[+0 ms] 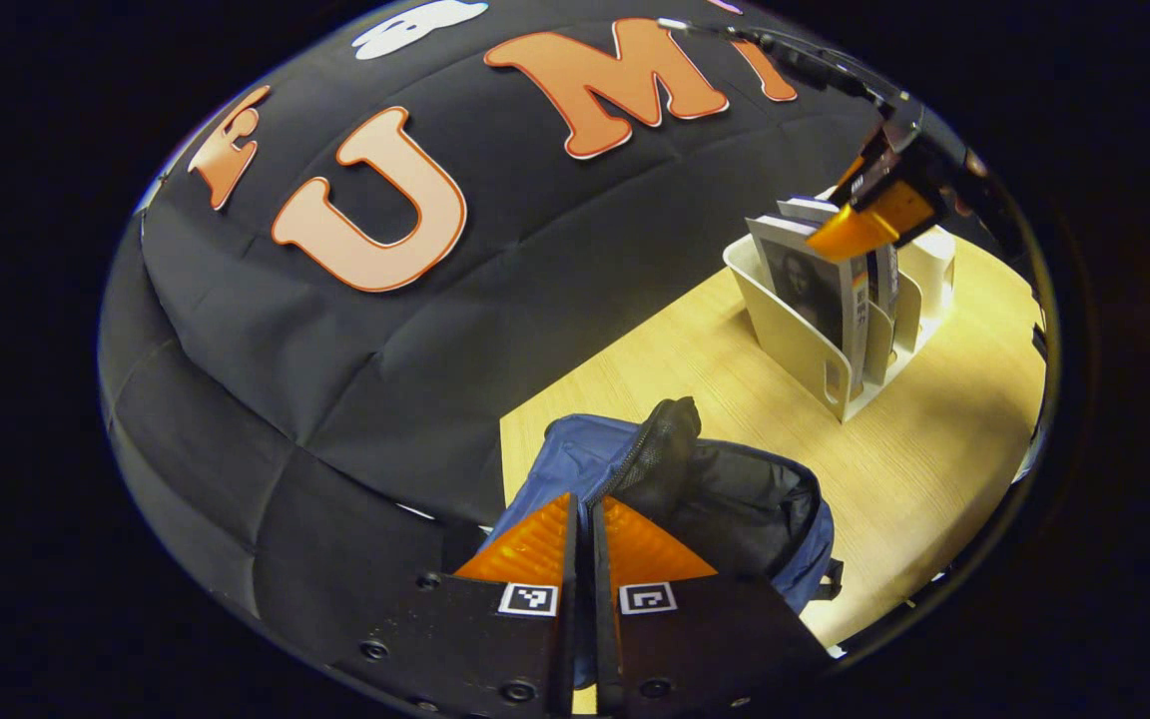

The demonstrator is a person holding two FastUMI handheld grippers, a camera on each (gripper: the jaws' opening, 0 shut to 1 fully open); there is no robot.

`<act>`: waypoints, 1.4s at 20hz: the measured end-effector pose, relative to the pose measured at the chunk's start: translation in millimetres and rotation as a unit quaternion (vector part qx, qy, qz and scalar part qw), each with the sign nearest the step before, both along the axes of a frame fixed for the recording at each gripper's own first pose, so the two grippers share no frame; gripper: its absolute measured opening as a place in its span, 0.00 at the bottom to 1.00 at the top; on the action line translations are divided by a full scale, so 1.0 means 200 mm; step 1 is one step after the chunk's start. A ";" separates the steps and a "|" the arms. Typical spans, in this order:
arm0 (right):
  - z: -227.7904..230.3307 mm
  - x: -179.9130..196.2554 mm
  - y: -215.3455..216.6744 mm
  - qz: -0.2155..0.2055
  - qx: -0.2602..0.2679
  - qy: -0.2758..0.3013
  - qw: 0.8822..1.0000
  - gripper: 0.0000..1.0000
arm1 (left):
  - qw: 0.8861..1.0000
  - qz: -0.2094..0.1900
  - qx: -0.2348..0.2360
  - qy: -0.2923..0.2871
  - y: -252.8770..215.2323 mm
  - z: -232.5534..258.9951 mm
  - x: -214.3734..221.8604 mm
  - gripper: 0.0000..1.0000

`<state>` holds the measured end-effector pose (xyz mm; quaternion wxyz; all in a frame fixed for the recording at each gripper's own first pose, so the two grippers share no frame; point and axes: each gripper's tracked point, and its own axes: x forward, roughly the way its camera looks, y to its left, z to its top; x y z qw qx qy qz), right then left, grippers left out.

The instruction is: Open the schoolbag, grab two books from the bookshelf and put them into the schoolbag.

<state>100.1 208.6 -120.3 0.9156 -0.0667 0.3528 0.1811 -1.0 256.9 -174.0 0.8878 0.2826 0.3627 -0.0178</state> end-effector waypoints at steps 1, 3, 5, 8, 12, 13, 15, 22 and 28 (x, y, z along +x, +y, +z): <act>-0.02 0.01 0.01 -0.003 -0.010 0.009 1.000 0.95 | 1.000 -0.003 -0.007 -0.003 0.01 0.02 0.02 0.08; -0.04 0.03 0.02 -0.007 -0.026 0.020 0.999 0.95 | 1.000 -0.004 -0.015 -0.006 0.03 0.06 0.06 0.09; -0.05 0.07 0.03 -0.011 -0.037 0.028 0.999 0.94 | 1.000 -0.019 -0.016 -0.003 0.04 0.10 0.10 0.09; -0.07 0.09 0.04 -0.029 -0.035 0.053 0.998 0.92 | 0.999 -0.035 -0.021 0.000 0.04 0.11 0.13 0.09; -0.10 0.14 0.01 -0.055 -0.034 0.081 0.995 0.86 | 0.998 -0.051 -0.027 0.003 0.04 0.10 0.15 0.09; -0.09 0.15 -0.01 -0.065 -0.033 0.083 0.994 0.80 | 0.998 -0.052 -0.028 0.002 0.04 0.10 0.17 0.09; -0.08 0.16 -0.01 -0.077 -0.024 0.087 0.993 0.78 | 0.998 -0.051 -0.033 0.004 0.06 0.08 0.17 0.09; -0.16 0.22 -0.05 -0.118 -0.009 0.139 0.983 0.78 | 0.998 -0.051 -0.045 0.000 0.10 0.06 0.17 0.10; -0.26 0.25 -0.06 -0.157 -0.009 0.207 0.966 0.39 | 0.997 -0.045 -0.061 0.001 0.13 0.01 0.17 0.10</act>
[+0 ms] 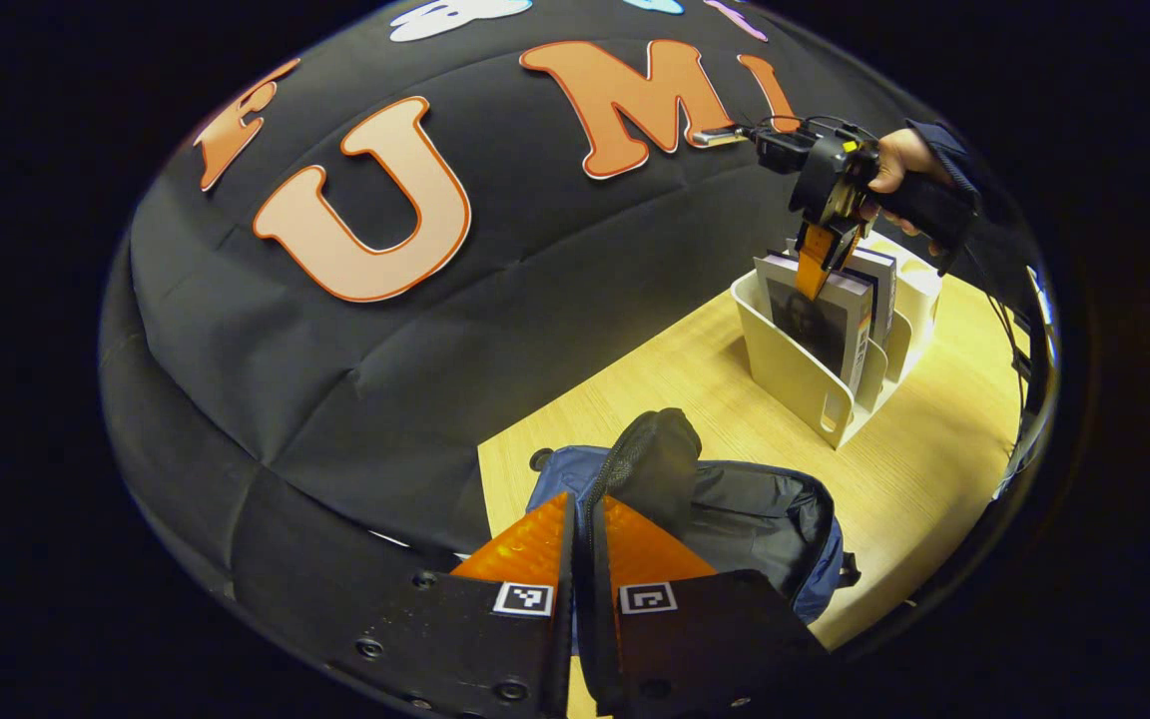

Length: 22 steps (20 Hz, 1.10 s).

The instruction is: Open the schoolbag, grab two books from the bookshelf and put them into the schoolbag.

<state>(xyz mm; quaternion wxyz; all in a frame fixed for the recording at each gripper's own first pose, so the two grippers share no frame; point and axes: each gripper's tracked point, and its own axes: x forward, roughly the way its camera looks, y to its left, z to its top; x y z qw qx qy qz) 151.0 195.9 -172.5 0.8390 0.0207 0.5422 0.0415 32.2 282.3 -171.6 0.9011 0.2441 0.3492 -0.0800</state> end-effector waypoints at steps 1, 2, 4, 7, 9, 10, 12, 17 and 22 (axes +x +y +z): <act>0.00 0.01 0.00 -0.006 0.001 0.007 1.000 0.36 | 1.000 0.001 -0.001 -0.001 0.00 0.00 0.00 0.10; -0.01 0.00 -0.01 -0.011 0.002 0.014 1.000 0.36 | 1.000 0.001 -0.003 -0.001 0.00 0.00 0.00 0.10; -0.01 -0.01 -0.01 -0.016 0.002 0.019 1.000 0.41 | 1.000 0.002 -0.006 0.000 0.00 -0.01 -0.01 0.10; 0.01 -0.01 -0.01 -0.023 0.006 0.024 0.999 0.28 | 1.000 0.003 -0.011 0.004 0.00 -0.03 -0.01 0.10; 0.04 -0.01 -0.02 -0.021 0.013 0.020 0.999 0.25 | 1.000 0.004 -0.014 0.006 0.00 -0.03 -0.01 0.10; 0.07 -0.02 -0.04 -0.023 0.014 0.018 0.999 0.25 | 1.000 0.004 -0.015 0.006 -0.01 -0.03 -0.01 0.10; 0.12 -0.01 -0.07 -0.024 0.023 0.008 0.999 0.24 | 1.000 0.005 -0.016 0.009 -0.01 -0.05 -0.02 0.10; 0.31 -0.07 -0.11 -0.003 0.073 -0.025 0.997 0.22 | 1.000 0.006 -0.006 0.010 -0.03 -0.04 -0.01 0.10; 0.61 -0.16 -0.26 -0.001 0.107 -0.087 0.990 0.22 | 1.000 0.010 0.004 0.018 -0.03 -0.03 0.00 0.10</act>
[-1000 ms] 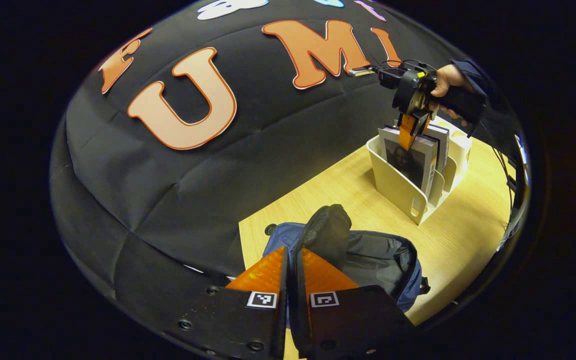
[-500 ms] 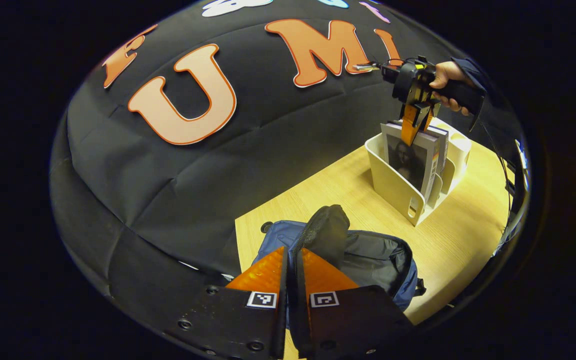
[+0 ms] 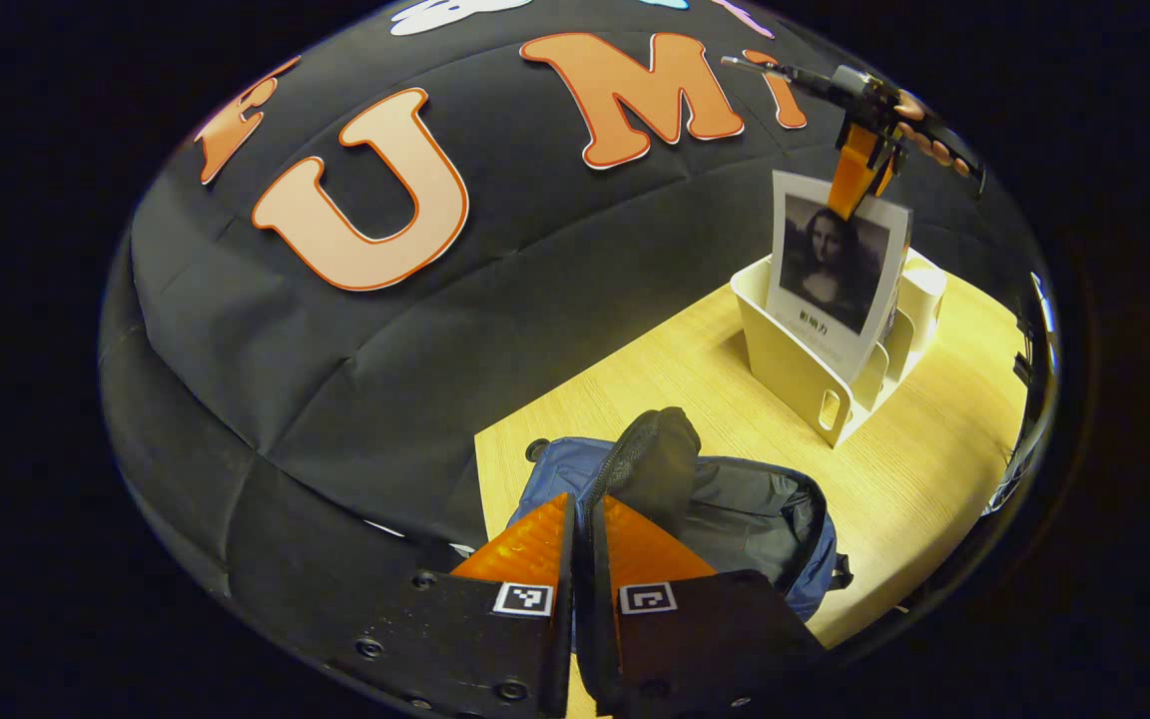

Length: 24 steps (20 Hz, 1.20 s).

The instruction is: Open the schoolbag, grab two books from the bookshelf and put them into the schoolbag.

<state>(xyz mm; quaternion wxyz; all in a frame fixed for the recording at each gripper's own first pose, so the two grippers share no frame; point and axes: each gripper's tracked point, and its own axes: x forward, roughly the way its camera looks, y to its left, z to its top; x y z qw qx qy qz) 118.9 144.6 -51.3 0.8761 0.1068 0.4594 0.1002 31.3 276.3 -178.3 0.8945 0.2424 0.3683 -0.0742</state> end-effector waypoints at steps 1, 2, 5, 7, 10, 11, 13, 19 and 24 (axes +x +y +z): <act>0.07 -0.02 -0.04 -0.004 0.009 -0.013 1.000 0.22 | 1.000 0.002 0.000 0.002 0.00 0.01 0.00 0.10; 0.12 -0.04 -0.06 -0.006 0.021 -0.026 0.999 0.23 | 1.000 0.005 0.000 0.003 0.00 0.01 -0.01 0.10; 0.29 -0.13 -0.10 -0.002 0.060 -0.058 0.997 0.22 | 1.000 0.016 -0.003 0.006 0.00 0.02 0.00 0.10; 0.32 -0.18 -0.09 -0.002 0.095 -0.071 0.993 0.22 | 1.000 0.025 -0.011 0.011 0.00 0.02 0.01 0.10; 0.35 -0.31 -0.02 -0.001 0.169 -0.073 0.983 0.22 | 0.999 0.041 -0.026 0.019 0.00 0.03 0.00 0.10; 0.33 -0.34 0.00 -0.004 0.188 -0.069 0.980 0.22 | 0.998 0.046 -0.030 0.022 0.00 0.02 0.00 0.10; 0.27 -0.37 0.05 -0.012 0.222 -0.065 0.973 0.22 | 0.998 0.051 -0.030 0.027 0.01 0.03 0.00 0.10; 0.06 -0.51 0.27 -0.040 0.327 -0.024 0.944 0.22 | 0.998 0.047 -0.033 0.036 0.00 0.02 0.01 0.10; -0.21 -0.69 0.46 -0.063 0.369 0.026 0.927 0.22 | 0.997 0.038 -0.040 0.046 -0.02 0.00 0.00 0.10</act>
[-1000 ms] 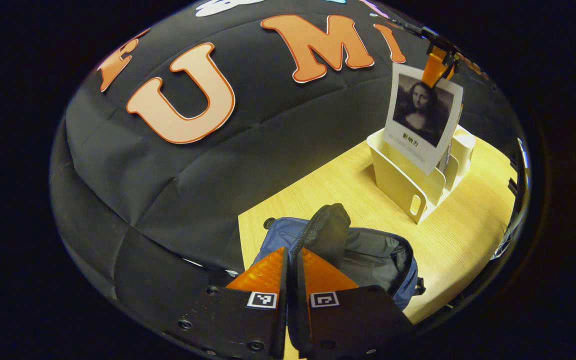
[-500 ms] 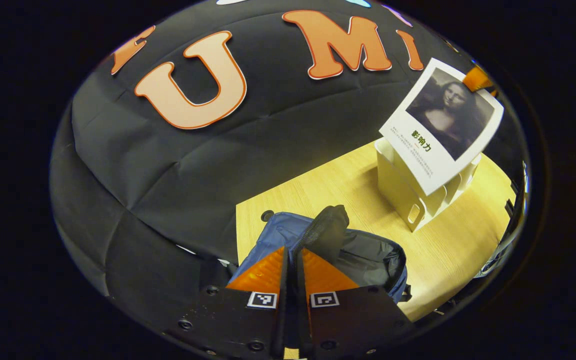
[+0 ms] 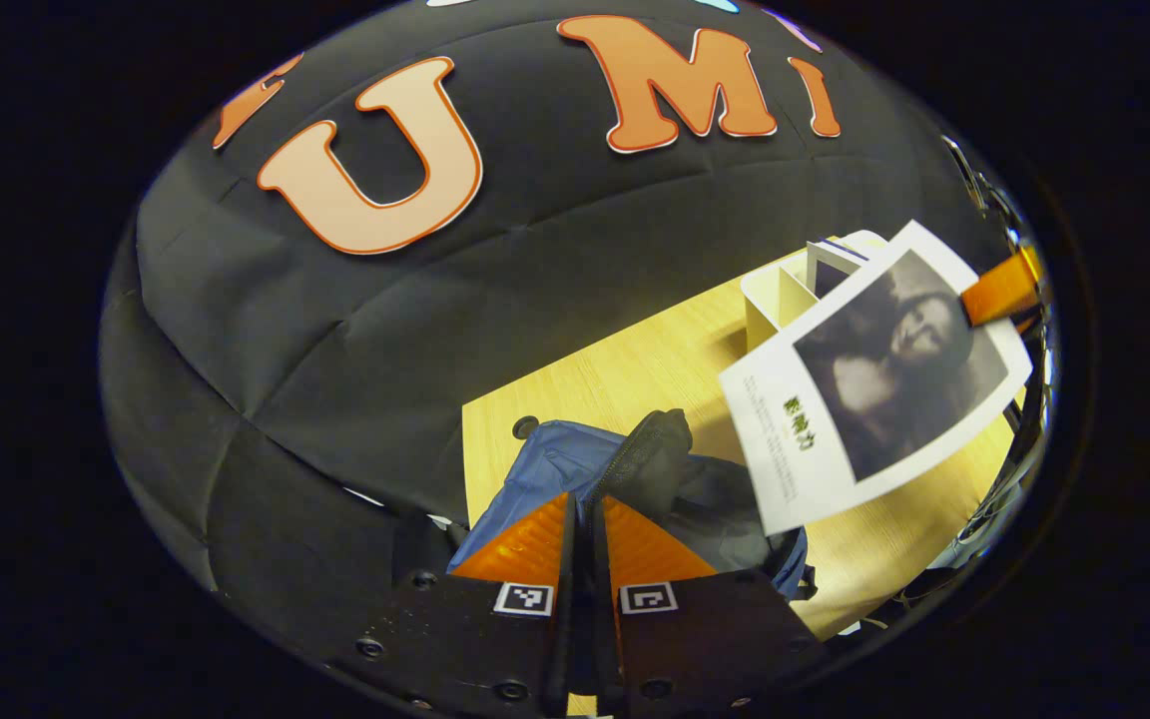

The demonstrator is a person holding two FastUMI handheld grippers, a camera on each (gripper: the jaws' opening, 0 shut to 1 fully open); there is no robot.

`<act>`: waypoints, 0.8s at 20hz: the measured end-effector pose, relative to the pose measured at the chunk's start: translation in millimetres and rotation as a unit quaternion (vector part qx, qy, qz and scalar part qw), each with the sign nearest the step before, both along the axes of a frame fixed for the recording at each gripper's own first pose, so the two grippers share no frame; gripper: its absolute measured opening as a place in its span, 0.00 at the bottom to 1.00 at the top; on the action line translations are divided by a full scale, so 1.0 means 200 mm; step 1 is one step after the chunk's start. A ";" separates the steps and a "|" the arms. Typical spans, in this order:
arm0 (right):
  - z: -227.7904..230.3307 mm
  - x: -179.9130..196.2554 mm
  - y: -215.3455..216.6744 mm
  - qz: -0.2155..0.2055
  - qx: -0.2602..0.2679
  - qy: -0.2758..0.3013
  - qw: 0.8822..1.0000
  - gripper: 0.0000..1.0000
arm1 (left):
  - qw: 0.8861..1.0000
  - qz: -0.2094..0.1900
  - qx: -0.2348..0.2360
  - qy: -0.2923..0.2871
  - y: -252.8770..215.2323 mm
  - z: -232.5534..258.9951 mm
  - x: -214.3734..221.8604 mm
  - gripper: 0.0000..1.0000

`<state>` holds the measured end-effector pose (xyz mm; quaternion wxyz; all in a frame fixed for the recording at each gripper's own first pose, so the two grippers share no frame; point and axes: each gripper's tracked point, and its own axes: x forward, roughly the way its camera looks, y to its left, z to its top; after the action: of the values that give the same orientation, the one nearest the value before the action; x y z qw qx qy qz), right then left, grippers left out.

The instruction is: Open the schoolbag, grab two books from the bookshelf and put them into the schoolbag.

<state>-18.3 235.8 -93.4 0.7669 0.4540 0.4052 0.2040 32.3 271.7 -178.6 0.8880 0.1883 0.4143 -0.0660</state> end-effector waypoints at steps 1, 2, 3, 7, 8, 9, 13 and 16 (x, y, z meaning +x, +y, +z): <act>-0.05 -0.03 0.04 0.001 0.005 0.006 1.000 0.21 | 1.000 -0.002 -0.002 -0.001 0.00 0.00 0.00 0.10; -0.09 -0.06 0.07 0.001 0.005 0.013 1.000 0.21 | 1.000 -0.003 -0.002 0.000 0.00 0.00 0.00 0.10; -0.14 -0.08 0.11 0.003 0.003 0.016 1.000 0.21 | 1.000 -0.005 -0.003 0.000 -0.01 -0.01 0.00 0.10; -0.25 -0.10 0.19 -0.018 0.017 0.021 0.999 0.21 | 1.000 -0.003 -0.010 -0.002 -0.01 -0.02 0.01 0.10; -0.26 -0.10 0.21 -0.023 0.018 0.020 0.999 0.21 | 1.000 0.000 -0.012 -0.002 -0.01 -0.02 0.00 0.10; -0.29 -0.10 0.23 -0.028 0.015 0.016 0.999 0.22 | 1.000 0.002 -0.014 -0.002 -0.01 -0.03 0.00 0.10; -0.38 -0.08 0.32 -0.043 0.016 0.024 0.999 0.21 | 1.000 0.006 -0.025 0.005 -0.03 -0.04 -0.03 0.07; -0.43 -0.13 0.43 -0.038 0.030 0.038 0.998 0.22 | 1.000 -0.003 -0.019 0.007 -0.04 -0.02 -0.03 0.06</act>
<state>-43.4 321.3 -179.5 0.7439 0.4995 0.4105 0.1691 25.9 264.6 -182.7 0.8884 0.1724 0.4183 -0.0782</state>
